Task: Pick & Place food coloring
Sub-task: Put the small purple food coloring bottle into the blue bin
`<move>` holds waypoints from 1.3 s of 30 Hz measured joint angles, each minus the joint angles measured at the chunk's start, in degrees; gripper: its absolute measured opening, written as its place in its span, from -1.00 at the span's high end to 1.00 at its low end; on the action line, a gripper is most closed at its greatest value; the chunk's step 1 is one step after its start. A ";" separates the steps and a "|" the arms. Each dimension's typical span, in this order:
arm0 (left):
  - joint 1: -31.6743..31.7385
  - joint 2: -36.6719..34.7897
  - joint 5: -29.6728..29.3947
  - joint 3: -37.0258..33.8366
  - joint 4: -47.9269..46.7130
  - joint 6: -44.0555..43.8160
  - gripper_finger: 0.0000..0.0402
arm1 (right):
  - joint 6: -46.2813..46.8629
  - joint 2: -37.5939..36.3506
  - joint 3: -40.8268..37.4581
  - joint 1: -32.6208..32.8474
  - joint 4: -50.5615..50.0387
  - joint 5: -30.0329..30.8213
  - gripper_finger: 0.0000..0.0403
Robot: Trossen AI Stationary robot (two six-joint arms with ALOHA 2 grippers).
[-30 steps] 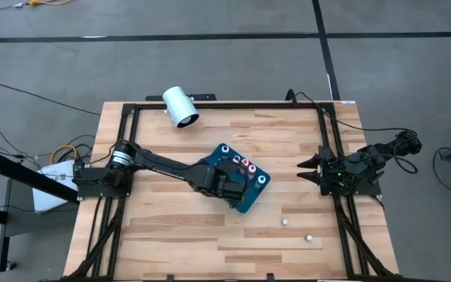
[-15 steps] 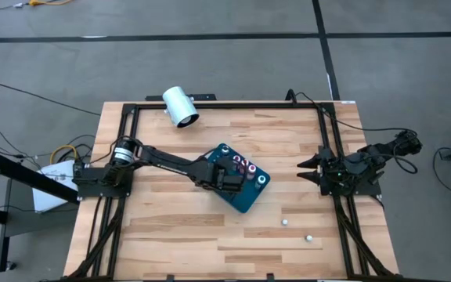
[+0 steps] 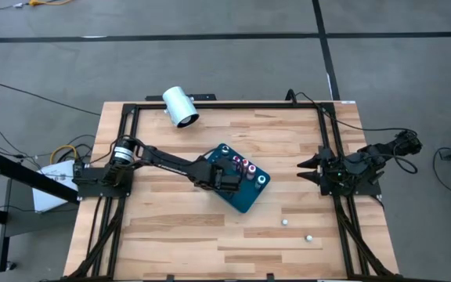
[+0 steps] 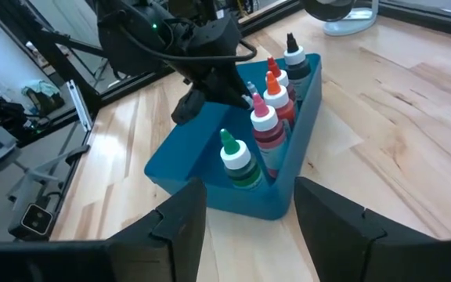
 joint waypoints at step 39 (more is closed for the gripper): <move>-0.02 0.00 0.88 -0.07 -1.97 1.49 0.58 | 1.78 0.00 0.00 0.00 0.00 0.00 0.10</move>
